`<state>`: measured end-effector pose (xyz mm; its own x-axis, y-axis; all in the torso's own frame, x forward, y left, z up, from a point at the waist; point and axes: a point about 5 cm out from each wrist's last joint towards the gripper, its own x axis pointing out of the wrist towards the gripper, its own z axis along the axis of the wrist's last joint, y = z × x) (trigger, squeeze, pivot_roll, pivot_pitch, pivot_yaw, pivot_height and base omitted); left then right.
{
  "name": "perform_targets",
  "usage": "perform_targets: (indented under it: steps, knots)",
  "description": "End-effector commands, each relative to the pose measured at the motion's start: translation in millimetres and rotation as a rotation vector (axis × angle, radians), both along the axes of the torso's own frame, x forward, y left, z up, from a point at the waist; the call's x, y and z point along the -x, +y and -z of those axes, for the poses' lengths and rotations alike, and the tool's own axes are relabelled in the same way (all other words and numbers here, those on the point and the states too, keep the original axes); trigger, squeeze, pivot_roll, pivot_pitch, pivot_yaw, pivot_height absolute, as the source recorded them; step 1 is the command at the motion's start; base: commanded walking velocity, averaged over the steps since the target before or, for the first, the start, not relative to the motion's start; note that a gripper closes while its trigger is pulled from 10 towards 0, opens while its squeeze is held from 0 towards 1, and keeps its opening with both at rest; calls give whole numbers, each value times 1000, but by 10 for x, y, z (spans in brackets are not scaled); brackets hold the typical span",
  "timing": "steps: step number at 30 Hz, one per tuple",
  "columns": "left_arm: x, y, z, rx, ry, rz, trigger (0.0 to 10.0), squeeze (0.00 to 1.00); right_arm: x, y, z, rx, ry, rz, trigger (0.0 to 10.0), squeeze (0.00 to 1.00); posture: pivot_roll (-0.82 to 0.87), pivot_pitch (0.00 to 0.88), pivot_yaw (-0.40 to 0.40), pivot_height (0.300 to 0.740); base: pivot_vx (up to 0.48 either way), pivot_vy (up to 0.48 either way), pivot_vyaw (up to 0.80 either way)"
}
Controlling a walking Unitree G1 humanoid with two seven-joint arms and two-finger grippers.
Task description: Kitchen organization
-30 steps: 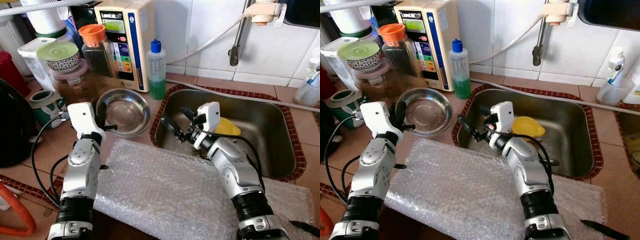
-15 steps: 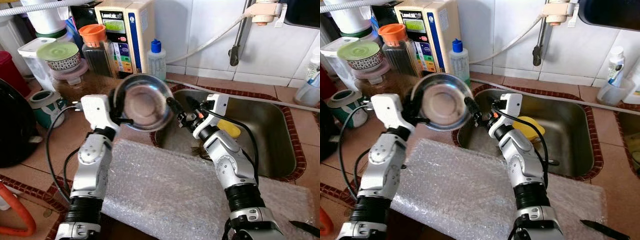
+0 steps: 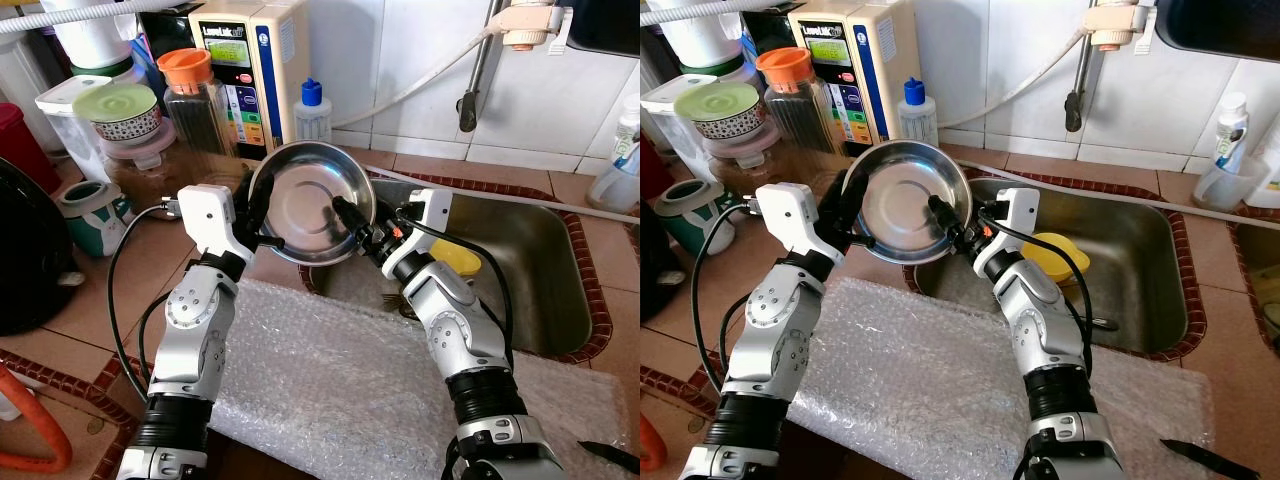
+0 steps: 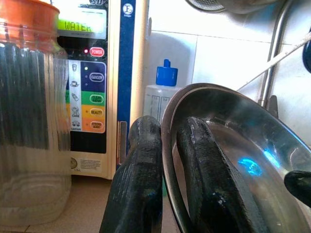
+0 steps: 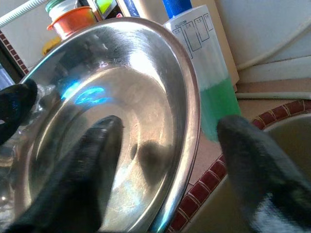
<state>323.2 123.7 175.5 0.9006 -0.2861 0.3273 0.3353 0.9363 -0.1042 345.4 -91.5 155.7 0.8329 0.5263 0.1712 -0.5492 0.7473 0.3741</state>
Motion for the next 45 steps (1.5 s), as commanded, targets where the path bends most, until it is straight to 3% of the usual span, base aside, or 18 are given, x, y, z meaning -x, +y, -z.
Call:
perform_targets:
  steps: [1,25,35,36,37,38,39,40,45]
  knots:
    - [17,42,-48,-8,-26,-10,0,0,-27,12,-36,-9,-2,0,0,0,29,0,74,740,0,0,0]
    - [38,34,-56,-32,-41,-6,0,0,-36,-30,-14,-14,12,26,0,0,26,0,81,740,0,0,0]
    - [52,17,-60,-43,-42,9,0,0,-87,-187,0,-23,32,127,0,0,29,0,81,740,0,0,0]
    - [54,13,-57,-40,-38,16,2824,0,-92,-207,4,-24,36,139,0,0,29,0,81,740,0,0,0]
    - [54,13,-57,-40,-38,16,2824,0,-92,-207,4,-24,36,139,0,0,29,0,81,740,0,0,0]
    - [55,13,-56,-39,-36,17,8431,820,-93,-213,5,-24,37,144,0,0,29,0,81,740,0,0,0]
    - [55,14,-56,-38,-36,17,8431,820,-94,-217,6,-25,37,148,0,0,29,0,81,740,0,0,0]
    - [57,8,-55,-25,-32,26,10000,1000,-96,-224,9,-25,38,154,0,0,28,0,83,740,0,0,0]
    - [73,-40,-42,-16,-20,65,10000,1000,-115,-253,-4,-36,39,188,0,0,28,0,84,740,0,0,0]
